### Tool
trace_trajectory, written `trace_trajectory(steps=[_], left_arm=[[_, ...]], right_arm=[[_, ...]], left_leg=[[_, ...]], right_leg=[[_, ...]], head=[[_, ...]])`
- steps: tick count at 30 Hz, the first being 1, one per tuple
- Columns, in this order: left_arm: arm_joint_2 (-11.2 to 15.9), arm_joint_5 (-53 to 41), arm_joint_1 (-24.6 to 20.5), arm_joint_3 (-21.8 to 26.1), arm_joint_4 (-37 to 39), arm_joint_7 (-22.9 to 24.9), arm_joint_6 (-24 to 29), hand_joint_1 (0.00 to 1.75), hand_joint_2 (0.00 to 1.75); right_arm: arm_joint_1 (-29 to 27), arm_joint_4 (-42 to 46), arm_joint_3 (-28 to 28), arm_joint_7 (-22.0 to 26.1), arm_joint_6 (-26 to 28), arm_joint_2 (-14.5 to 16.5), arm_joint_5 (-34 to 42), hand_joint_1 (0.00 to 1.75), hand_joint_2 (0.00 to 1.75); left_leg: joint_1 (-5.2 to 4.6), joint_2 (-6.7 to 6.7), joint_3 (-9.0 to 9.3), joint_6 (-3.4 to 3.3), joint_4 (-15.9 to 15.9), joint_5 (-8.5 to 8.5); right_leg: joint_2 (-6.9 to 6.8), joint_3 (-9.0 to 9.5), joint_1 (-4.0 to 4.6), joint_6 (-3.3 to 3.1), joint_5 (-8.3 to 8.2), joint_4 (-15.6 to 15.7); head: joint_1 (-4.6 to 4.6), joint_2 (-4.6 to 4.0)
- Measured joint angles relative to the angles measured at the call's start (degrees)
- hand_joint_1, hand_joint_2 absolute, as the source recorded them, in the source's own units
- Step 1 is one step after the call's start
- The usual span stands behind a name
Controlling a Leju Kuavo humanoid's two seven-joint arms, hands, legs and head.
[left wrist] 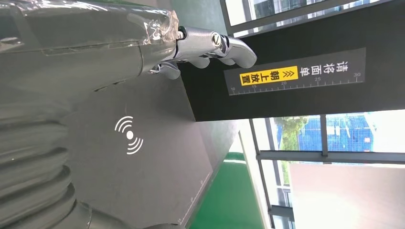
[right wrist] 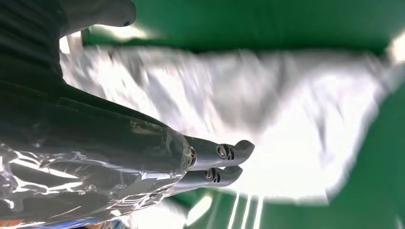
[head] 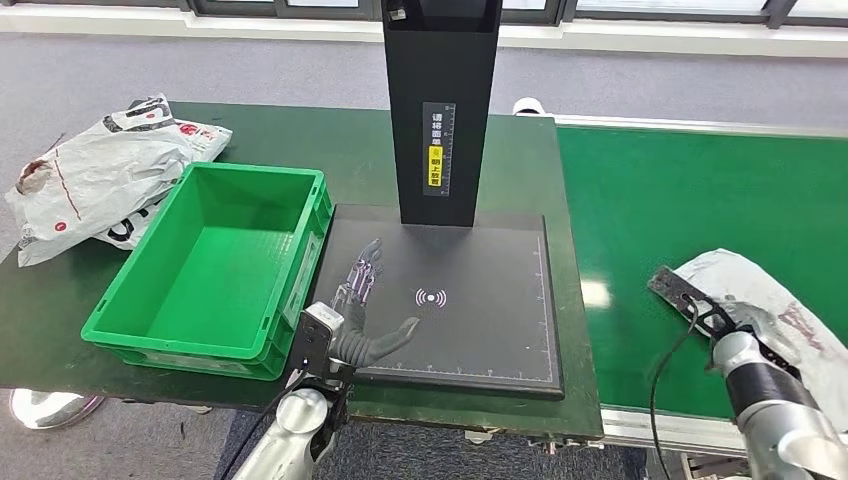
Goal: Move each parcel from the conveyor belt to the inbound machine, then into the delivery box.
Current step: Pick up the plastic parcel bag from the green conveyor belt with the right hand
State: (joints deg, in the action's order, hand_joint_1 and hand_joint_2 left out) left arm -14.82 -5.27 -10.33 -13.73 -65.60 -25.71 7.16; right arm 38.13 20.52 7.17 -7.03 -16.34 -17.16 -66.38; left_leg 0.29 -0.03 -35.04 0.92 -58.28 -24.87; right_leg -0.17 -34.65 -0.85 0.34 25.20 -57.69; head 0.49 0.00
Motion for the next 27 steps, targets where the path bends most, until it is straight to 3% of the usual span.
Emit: trace_trajectory(steps=[3,8,16,20,24,27], left_arm=[[0.02,0.11,-0.07,0.00,0.04,0.15,0.55,0.00,1.75],[0.48,-1.01,1.94,0.00,-3.19,1.57,2.25,0.00,1.75],[0.46,-1.44,2.27,0.00,-3.77,2.02,1.95,0.00,1.75],[0.46,-1.56,2.21,0.00,-3.69,2.16,1.50,0.00,1.75],[0.46,-1.63,1.65,0.00,-2.96,2.24,0.79,0.00,1.75],[0.46,-1.43,1.23,0.00,-2.37,2.24,0.66,0.00,1.75]], right_arm=[[0.64,-0.08,-0.02,-0.38,2.40,-0.05,-0.43,0.00,1.75],[1.81,6.28,-1.46,0.52,13.21,1.28,2.14,0.00,1.75],[-1.12,10.46,-2.36,-1.93,13.85,1.48,2.96,0.00,1.75],[-3.26,10.99,-2.45,-3.94,12.48,1.13,3.81,0.00,0.00],[-6.93,9.84,-2.44,-4.36,9.96,0.10,5.91,0.00,0.00],[-8.66,7.70,-2.25,-4.64,9.82,-0.09,7.30,0.00,1.31]], left_leg=[[0.00,0.00,-0.02,0.00,0.00,0.00],[0.00,-0.07,-0.04,-0.01,0.01,0.01],[0.00,-0.08,-0.04,-0.02,0.00,0.00],[0.00,-0.10,-0.01,-0.02,0.00,0.00],[0.00,-0.19,-0.03,-0.03,0.00,-0.02],[0.00,-0.12,0.00,-0.02,0.01,-0.08]], right_leg=[[0.00,0.00,0.00,0.00,-0.01,0.00],[-0.07,0.00,0.01,0.01,0.01,0.00],[-0.11,0.00,0.00,0.02,0.01,0.00],[-0.14,0.00,0.01,0.02,0.03,0.01],[-0.21,0.01,0.01,0.04,0.05,0.02],[-0.11,0.01,0.02,0.04,0.05,0.02]], head=[[0.00,0.00],[-0.01,0.00],[-0.01,0.00],[-0.01,0.00],[-0.01,0.00],[-0.01,0.00]])
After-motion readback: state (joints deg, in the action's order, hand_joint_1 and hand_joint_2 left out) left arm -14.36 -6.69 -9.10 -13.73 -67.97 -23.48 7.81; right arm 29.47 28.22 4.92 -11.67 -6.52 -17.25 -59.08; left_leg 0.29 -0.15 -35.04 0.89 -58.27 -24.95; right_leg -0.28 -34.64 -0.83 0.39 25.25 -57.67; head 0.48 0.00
